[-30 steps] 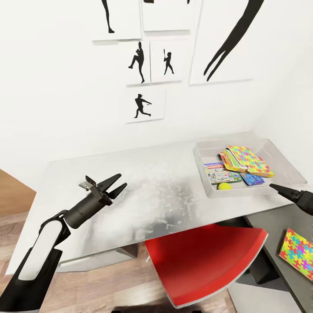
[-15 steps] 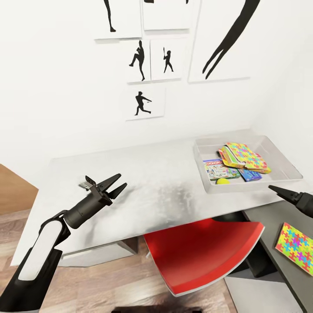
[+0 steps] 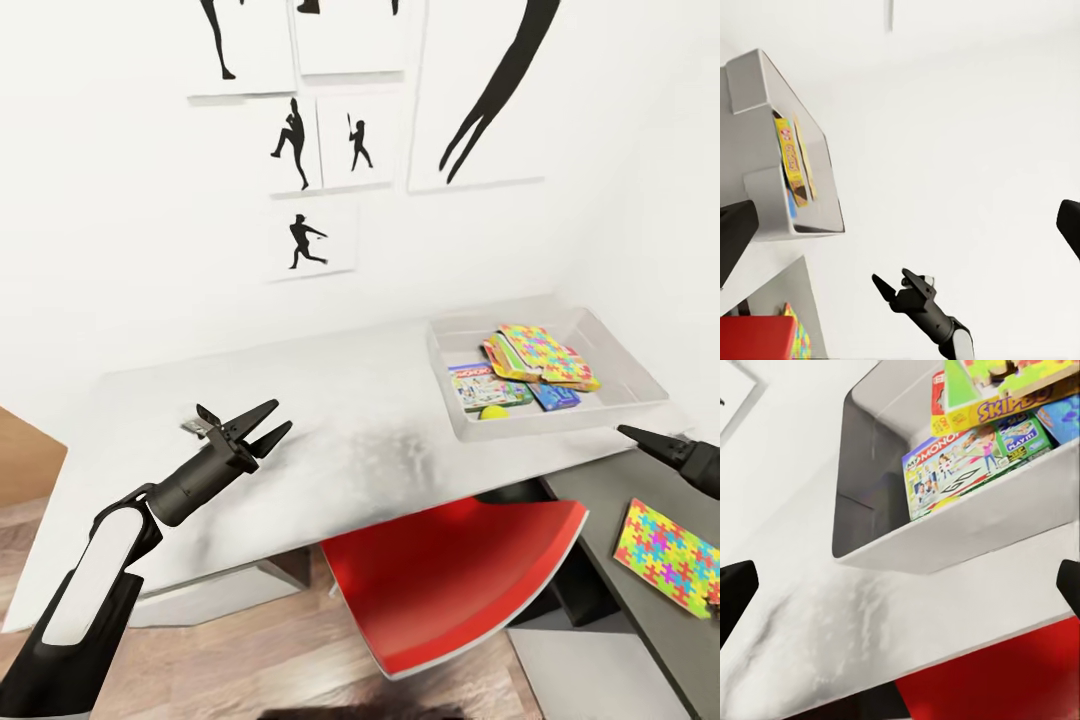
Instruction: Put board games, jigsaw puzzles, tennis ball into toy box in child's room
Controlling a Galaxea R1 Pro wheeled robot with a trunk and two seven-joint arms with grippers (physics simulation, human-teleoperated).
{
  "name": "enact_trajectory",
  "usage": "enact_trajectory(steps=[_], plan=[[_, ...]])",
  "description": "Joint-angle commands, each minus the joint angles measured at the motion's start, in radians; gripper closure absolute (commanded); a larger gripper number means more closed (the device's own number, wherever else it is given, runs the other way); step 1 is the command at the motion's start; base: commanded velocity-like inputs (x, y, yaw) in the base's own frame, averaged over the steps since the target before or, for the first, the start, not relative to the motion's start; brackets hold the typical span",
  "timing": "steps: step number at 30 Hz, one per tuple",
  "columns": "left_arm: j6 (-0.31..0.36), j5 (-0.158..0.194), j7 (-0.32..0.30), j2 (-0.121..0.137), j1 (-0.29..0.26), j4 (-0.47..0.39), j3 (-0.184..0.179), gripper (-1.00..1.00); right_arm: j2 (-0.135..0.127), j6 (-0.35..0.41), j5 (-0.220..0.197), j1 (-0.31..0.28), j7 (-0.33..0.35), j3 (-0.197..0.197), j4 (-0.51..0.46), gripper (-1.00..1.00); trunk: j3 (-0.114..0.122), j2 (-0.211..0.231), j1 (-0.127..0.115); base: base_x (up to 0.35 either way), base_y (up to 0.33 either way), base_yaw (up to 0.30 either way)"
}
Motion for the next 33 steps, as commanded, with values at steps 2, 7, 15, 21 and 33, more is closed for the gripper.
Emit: enact_trajectory(steps=[2, 7, 15, 21, 33], plan=[[0.003, 0.004, 0.000, 0.001, 0.000, 0.000, -0.001, -1.00, 0.000, 0.005, 0.007, -0.002, 0.004, 0.000, 0.000, -1.00, 0.000, -0.002, 0.001, -0.001, 0.000, -0.229], [0.003, 0.003, 0.000, 0.000, 0.000, 0.000, -0.001, -1.00, 0.000, 0.005, 0.004, -0.004, -0.037, 0.003, 0.000, -1.00, 0.004, -0.002, 0.001, 0.000, 0.000, -0.245], [0.003, 0.004, 0.001, -0.003, 0.000, 0.000, -0.003, -1.00, 0.004, 0.005, -0.002, -0.005, -0.102, 0.004, -0.001, -1.00, 0.010, -0.002, 0.001, 0.000, 0.000, -0.259], [0.002, 0.003, 0.001, -0.006, 0.000, 0.000, -0.003, -1.00, 0.005, 0.005, -0.005, -0.004, -0.107, 0.006, -0.001, -1.00, 0.015, -0.002, 0.001, 0.000, 0.000, -0.262], [0.003, 0.003, 0.002, -0.004, -0.001, 0.000, -0.003, -1.00, 0.028, 0.005, -0.006, -0.005, -0.108, 0.031, -0.001, -1.00, 0.026, -0.002, 0.001, -0.041, 0.040, -0.251]])
